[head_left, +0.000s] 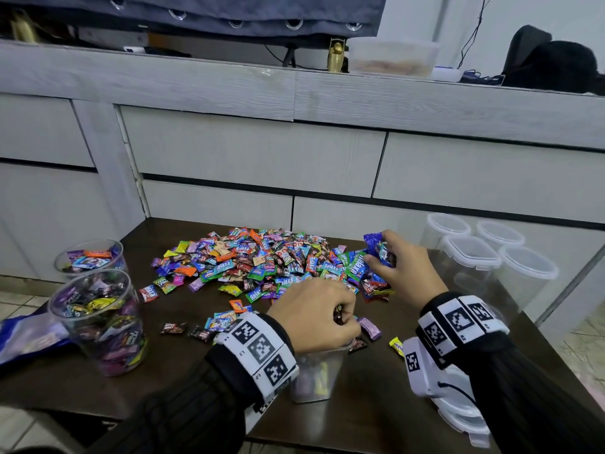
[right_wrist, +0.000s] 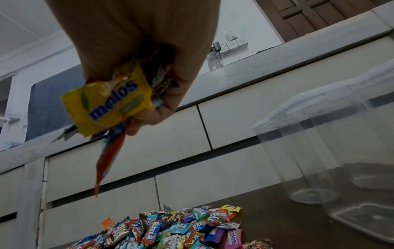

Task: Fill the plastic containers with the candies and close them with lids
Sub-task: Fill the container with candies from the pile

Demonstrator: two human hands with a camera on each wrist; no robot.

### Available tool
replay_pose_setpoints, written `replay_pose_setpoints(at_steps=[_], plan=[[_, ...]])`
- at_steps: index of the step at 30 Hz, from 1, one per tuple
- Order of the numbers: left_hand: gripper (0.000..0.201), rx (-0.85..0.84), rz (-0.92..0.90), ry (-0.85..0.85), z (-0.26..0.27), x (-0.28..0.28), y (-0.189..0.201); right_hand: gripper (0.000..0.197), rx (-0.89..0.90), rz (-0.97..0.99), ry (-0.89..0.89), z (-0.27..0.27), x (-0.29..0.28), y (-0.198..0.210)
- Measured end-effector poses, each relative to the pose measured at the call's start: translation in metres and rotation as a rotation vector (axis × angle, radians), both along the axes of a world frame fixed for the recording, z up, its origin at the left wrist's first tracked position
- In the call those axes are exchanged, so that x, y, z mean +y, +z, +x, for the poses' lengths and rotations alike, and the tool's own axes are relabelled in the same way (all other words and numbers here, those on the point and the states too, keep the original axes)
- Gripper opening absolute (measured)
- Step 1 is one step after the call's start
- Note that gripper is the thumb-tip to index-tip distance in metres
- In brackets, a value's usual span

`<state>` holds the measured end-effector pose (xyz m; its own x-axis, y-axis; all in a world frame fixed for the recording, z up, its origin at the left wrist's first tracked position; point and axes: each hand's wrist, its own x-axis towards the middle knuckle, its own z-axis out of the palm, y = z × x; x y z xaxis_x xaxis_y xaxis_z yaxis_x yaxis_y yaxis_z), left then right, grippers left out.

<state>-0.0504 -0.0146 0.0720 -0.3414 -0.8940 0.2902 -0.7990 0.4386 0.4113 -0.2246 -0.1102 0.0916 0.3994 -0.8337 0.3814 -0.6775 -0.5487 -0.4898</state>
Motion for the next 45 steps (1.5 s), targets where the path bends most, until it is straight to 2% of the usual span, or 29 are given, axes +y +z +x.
replay_pose_setpoints(at_steps=[3,7,12,19,22,26,31,37,40,45], plan=[[0.014,0.032,0.026,-0.033,0.002,0.002,0.002,0.024,0.005,-0.001,0.007,0.000,0.000,-0.002],[0.028,0.088,0.084,-0.078,0.005,0.004,0.005,0.022,0.014,-0.017,0.001,-0.002,-0.001,-0.004],[0.019,0.087,0.031,-0.118,0.007,0.004,0.007,0.022,0.029,-0.010,-0.011,-0.005,-0.002,-0.006],[0.007,0.414,0.175,-0.060,0.009,-0.002,0.001,0.022,0.015,0.014,-0.006,-0.006,-0.001,-0.006],[0.012,0.534,0.204,-0.008,0.006,-0.005,0.000,0.022,0.020,0.008,-0.003,-0.004,-0.002,-0.008],[0.013,0.485,0.139,0.029,0.002,-0.010,-0.002,0.021,0.001,-0.021,0.000,-0.003,-0.002,-0.011],[0.013,0.323,0.047,-0.020,0.001,-0.007,-0.002,0.021,-0.009,-0.009,0.012,-0.003,-0.003,-0.014],[0.010,0.185,0.036,-0.093,0.000,-0.003,0.004,0.022,0.013,-0.018,0.015,-0.003,-0.003,-0.016],[0.010,0.226,0.079,-0.094,0.000,-0.003,0.005,0.021,0.024,-0.016,0.014,-0.004,-0.004,-0.016],[0.013,0.447,0.160,-0.089,-0.001,0.000,0.005,0.022,0.036,-0.060,-0.005,-0.007,-0.004,-0.014]])
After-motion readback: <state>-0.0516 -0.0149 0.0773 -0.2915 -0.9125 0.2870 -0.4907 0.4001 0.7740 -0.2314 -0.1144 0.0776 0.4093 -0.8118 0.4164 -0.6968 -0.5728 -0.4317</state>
